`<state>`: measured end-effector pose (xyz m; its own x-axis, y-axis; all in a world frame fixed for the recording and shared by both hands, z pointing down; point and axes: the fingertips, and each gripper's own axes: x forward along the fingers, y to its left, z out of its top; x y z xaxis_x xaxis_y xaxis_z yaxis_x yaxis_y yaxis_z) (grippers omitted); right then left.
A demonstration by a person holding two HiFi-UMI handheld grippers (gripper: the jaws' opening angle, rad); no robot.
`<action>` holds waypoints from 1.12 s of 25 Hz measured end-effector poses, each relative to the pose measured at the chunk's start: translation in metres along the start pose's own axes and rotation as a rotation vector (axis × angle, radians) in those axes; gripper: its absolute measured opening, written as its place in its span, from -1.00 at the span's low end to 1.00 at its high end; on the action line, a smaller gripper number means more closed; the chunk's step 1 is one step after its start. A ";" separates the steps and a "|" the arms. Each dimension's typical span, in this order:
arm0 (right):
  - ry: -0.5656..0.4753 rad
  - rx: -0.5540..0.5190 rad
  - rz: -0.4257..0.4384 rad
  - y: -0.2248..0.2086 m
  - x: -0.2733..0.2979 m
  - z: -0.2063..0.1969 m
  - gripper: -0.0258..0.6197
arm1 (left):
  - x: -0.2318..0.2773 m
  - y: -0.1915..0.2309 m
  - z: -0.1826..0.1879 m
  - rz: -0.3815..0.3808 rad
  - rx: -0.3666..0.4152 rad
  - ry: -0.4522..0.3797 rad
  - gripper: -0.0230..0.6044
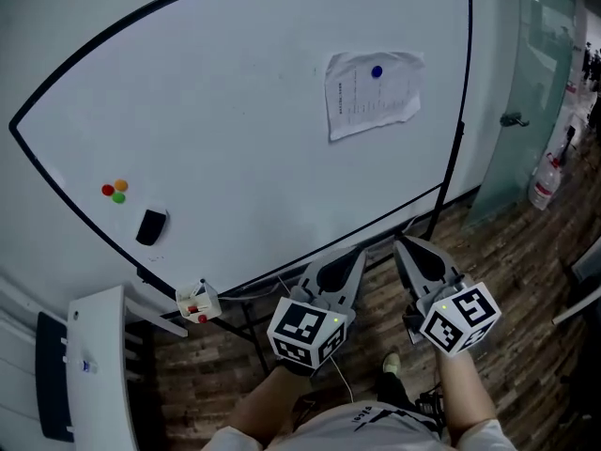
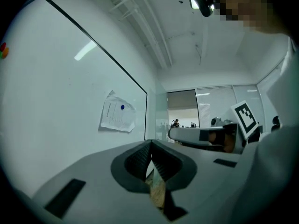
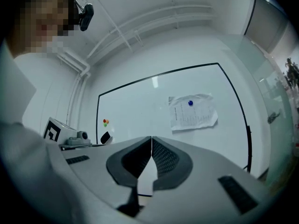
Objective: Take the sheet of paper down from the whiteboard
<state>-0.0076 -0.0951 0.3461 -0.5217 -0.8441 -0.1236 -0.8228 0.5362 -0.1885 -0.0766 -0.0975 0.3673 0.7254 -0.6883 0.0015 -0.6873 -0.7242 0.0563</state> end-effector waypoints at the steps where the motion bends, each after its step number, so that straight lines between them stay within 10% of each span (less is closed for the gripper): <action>1: 0.001 0.001 0.009 -0.012 0.009 0.001 -0.88 | 0.013 0.005 0.001 0.011 0.002 0.002 -0.89; 18: -0.034 -0.054 0.191 -0.161 0.139 0.070 -0.87 | 0.184 0.097 0.064 0.269 0.158 -0.018 -0.89; 28: -0.036 -0.152 0.156 -0.183 0.201 0.097 -0.86 | 0.222 0.142 0.139 0.272 0.363 -0.077 -0.88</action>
<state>0.0600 -0.3621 0.2616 -0.6390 -0.7491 -0.1746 -0.7588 0.6511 -0.0161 -0.0182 -0.3592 0.2369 0.5212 -0.8467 -0.1069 -0.8311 -0.4750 -0.2893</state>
